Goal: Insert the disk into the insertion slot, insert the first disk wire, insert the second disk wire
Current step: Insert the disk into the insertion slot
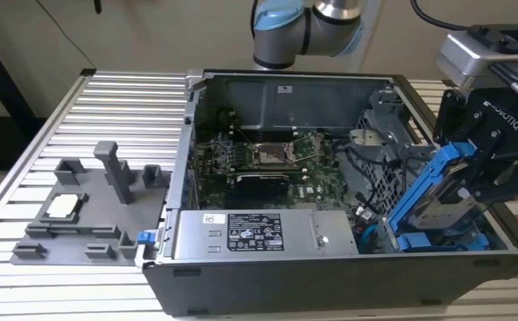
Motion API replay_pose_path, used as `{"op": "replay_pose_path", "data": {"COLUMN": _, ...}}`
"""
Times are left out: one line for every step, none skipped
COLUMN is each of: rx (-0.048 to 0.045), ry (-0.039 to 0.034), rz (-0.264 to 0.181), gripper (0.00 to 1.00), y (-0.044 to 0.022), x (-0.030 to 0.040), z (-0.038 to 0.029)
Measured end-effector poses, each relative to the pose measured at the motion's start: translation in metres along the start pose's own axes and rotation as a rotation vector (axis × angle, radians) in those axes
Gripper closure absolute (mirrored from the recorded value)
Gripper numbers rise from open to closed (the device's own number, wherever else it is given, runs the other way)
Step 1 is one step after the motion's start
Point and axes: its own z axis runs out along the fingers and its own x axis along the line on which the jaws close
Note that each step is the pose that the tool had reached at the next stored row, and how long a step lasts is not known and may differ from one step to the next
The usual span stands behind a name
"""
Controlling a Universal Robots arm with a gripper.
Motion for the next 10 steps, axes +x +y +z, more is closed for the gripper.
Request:
{"op": "replay_pose_path", "data": {"rx": 0.0000, "ry": 0.0000, "rz": 0.000, "gripper": 0.67, "y": 0.0000, "x": 0.0000, "z": 0.0018}}
{"op": "replay_pose_path", "data": {"rx": 0.0000, "ry": 0.0000, "rz": 0.001, "gripper": 0.67, "y": 0.0000, "x": 0.0001, "z": 0.0036}}
{"op": "replay_pose_path", "data": {"rx": 0.0000, "ry": 0.0000, "rz": 0.001, "gripper": 0.67, "y": -0.0001, "x": 0.0001, "z": 0.0054}}
{"op": "replay_pose_path", "data": {"rx": 0.0000, "ry": 0.0000, "rz": 0.001, "gripper": 0.67, "y": -0.0001, "x": 0.0001, "z": 0.0072}}
{"op": "replay_pose_path", "data": {"rx": 0.0000, "ry": -0.0001, "rz": 0.001, "gripper": 0.67, "y": -0.0001, "x": 0.0001, "z": 0.0091}}
{"op": "replay_pose_path", "data": {"rx": 0.0000, "ry": 0.0000, "rz": 0.001, "gripper": 0.67, "y": -0.0002, "x": 0.0001, "z": 0.0109}}
{"op": "replay_pose_path", "data": {"rx": 0.0000, "ry": 0.0000, "rz": 0.001, "gripper": 0.67, "y": -0.0002, "x": 0.0002, "z": 0.0123}}
{"op": "replay_pose_path", "data": {"rx": 0.0000, "ry": 0.0001, "rz": 0.002, "gripper": 0.67, "y": -0.0002, "x": 0.0001, "z": 0.0130}}
{"op": "replay_pose_path", "data": {"rx": 0.0000, "ry": 0.0002, "rz": 0.002, "gripper": 0.67, "y": -0.0002, "x": 0.0001, "z": 0.0136}}
{"op": "replay_pose_path", "data": {"rx": 0.0000, "ry": 0.0001, "rz": 0.002, "gripper": 0.67, "y": -0.0002, "x": 0.0001, "z": 0.0141}}
